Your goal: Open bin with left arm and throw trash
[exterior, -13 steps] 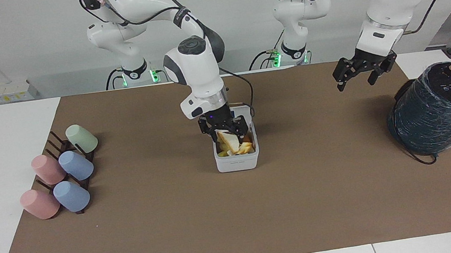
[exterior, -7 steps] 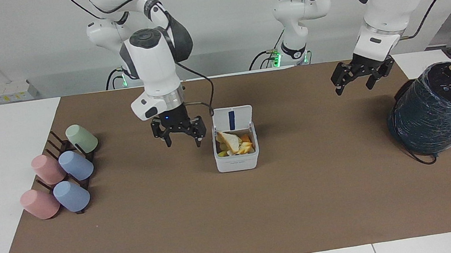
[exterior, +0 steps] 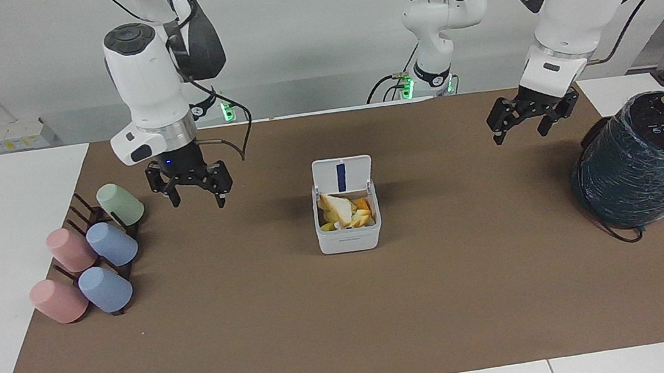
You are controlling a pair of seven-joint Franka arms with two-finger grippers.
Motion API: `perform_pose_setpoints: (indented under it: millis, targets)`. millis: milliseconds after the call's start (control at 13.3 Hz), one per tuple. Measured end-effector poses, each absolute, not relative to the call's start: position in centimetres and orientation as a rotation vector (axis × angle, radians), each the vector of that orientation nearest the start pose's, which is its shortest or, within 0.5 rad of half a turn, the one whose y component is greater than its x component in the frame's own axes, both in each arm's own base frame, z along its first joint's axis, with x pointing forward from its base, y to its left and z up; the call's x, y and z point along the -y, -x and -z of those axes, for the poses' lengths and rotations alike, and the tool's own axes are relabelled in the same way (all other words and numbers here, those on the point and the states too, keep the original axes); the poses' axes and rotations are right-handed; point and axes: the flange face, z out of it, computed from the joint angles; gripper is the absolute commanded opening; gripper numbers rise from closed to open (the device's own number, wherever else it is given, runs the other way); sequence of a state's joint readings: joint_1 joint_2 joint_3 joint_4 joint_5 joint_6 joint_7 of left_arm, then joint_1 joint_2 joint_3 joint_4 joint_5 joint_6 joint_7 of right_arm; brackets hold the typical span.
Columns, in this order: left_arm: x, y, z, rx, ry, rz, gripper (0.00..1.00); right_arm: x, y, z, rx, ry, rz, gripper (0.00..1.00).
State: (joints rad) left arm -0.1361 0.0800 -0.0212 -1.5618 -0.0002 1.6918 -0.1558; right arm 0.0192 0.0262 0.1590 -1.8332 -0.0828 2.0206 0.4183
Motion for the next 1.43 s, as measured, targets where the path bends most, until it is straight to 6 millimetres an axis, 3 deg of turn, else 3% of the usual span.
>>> perform_pose_setpoints:
  millis: [376, 677, 1204, 1430]
  targets:
    - [8.9, -58.3, -59.4, -0.009, 3.15, 0.078, 1.0, -6.5, -58.4, -55.2, -0.423, 3.122, 0.301, 1.0]
    - [8.7, -58.3, -59.4, -0.007, 3.15, 0.079, 1.0, -2.0, -58.6, -55.8, -0.471, 3.132, 0.276, 1.0]
    - [8.7, -58.3, -59.4, -0.006, 3.15, 0.08, 1.0, -1.6, -56.2, -58.2, -0.462, 3.125, 0.041, 1.0]
    - [8.8, -58.3, -59.4, -0.007, 3.15, 0.078, 1.0, 1.0, -55.5, -58.6, -0.41, 3.062, -0.011, 1.0]
